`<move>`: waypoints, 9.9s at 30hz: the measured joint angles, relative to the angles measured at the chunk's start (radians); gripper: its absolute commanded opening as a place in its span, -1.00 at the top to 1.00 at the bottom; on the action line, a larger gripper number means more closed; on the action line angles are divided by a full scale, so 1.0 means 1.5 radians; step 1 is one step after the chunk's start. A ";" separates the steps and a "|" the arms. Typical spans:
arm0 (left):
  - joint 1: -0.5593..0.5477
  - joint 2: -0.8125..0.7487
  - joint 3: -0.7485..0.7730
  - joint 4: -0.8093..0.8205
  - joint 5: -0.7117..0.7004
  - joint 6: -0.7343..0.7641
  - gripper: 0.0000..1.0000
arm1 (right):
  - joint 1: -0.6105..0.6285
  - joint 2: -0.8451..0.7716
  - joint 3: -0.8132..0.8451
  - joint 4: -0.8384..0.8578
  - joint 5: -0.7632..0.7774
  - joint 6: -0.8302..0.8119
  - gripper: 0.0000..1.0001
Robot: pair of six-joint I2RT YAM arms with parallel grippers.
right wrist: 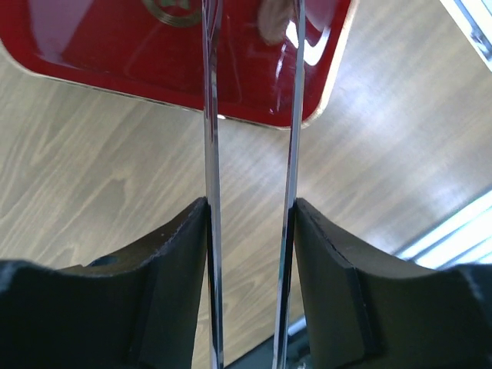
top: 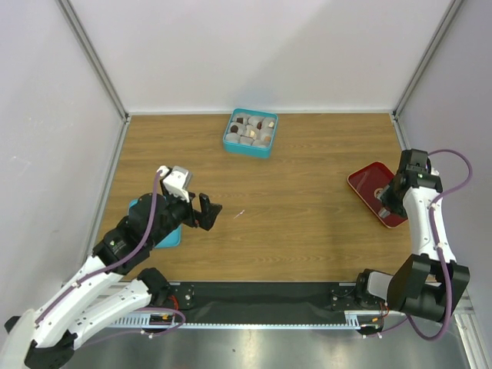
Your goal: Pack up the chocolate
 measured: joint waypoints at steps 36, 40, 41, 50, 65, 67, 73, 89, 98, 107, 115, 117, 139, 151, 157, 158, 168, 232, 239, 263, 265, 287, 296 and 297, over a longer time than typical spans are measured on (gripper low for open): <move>0.000 -0.003 0.000 -0.001 -0.014 -0.001 -1.00 | -0.009 0.035 -0.011 0.065 -0.038 -0.055 0.18; 0.000 -0.004 0.000 -0.001 -0.015 -0.001 -1.00 | 0.014 0.019 -0.003 0.057 -0.045 -0.056 0.19; 0.000 -0.004 0.000 -0.001 -0.016 -0.001 -0.99 | 0.022 0.016 0.003 0.053 -0.046 -0.056 0.19; 0.000 0.014 0.008 -0.008 -0.051 -0.001 -1.00 | 0.219 -0.002 0.080 0.068 -0.067 -0.048 0.21; 0.001 0.175 0.099 0.019 -0.146 0.018 -0.99 | 0.427 0.234 0.244 0.271 -0.148 -0.067 0.20; 0.001 0.185 0.107 0.026 -0.156 0.025 -1.00 | 0.448 0.276 0.268 0.296 -0.152 -0.083 0.19; 0.002 0.185 0.108 0.038 -0.179 0.042 -0.99 | 0.507 0.382 0.360 0.346 -0.182 -0.110 0.20; 0.002 0.145 0.108 0.037 -0.188 0.048 -1.00 | 0.550 0.513 0.443 0.347 -0.185 -0.120 0.17; 0.002 0.131 0.108 0.037 -0.188 0.047 -1.00 | 0.557 0.513 0.443 0.336 -0.149 -0.127 0.17; 0.002 0.127 0.108 0.037 -0.188 0.047 -1.00 | 0.560 0.513 0.443 0.310 -0.131 -0.131 0.12; 0.002 0.126 0.107 0.037 -0.188 0.047 -1.00 | 0.560 0.514 0.445 0.303 -0.134 -0.131 0.10; 0.002 0.123 0.102 0.037 -0.188 0.047 -1.00 | 0.560 0.514 0.445 0.303 -0.136 -0.130 0.09; 0.002 0.118 0.096 0.037 -0.189 0.047 -1.00 | 0.561 0.525 0.490 0.269 -0.142 -0.130 0.07; 0.002 0.130 0.096 0.043 -0.169 0.047 -1.00 | 0.531 0.381 0.491 0.147 -0.065 -0.123 0.07; 0.002 0.126 0.095 0.044 -0.129 0.045 -1.00 | 0.374 0.208 0.333 0.053 0.028 -0.065 0.06; 0.002 0.124 0.093 0.047 -0.119 0.041 -1.00 | 0.345 0.187 0.304 0.035 0.046 -0.052 0.06; 0.002 0.126 0.075 0.056 -0.033 0.013 -0.99 | 0.224 0.069 0.121 -0.068 0.132 -0.007 0.01; 0.002 0.178 0.058 0.056 -0.033 -0.018 -1.00 | 0.173 0.059 0.089 0.125 -0.032 -0.038 0.31; 0.002 0.143 0.058 0.031 -0.093 -0.017 -0.99 | 0.404 0.239 0.334 0.168 -0.039 -0.035 0.31; 0.011 0.074 0.090 -0.023 -0.259 0.001 -1.00 | 0.560 0.640 0.648 0.280 -0.247 -0.120 0.25; 0.011 0.073 0.088 -0.023 -0.260 0.001 -0.99 | 0.561 0.640 0.645 0.287 -0.248 -0.119 0.25; 0.011 0.049 0.076 -0.023 -0.260 0.007 -1.00 | 0.566 0.636 0.549 0.317 -0.236 -0.115 0.14; 0.011 0.045 0.069 -0.022 -0.260 0.007 -0.99 | 0.566 0.636 0.546 0.326 -0.243 -0.115 0.14; 0.011 0.044 0.068 -0.022 -0.260 0.007 -1.00 | 0.566 0.636 0.546 0.327 -0.245 -0.115 0.14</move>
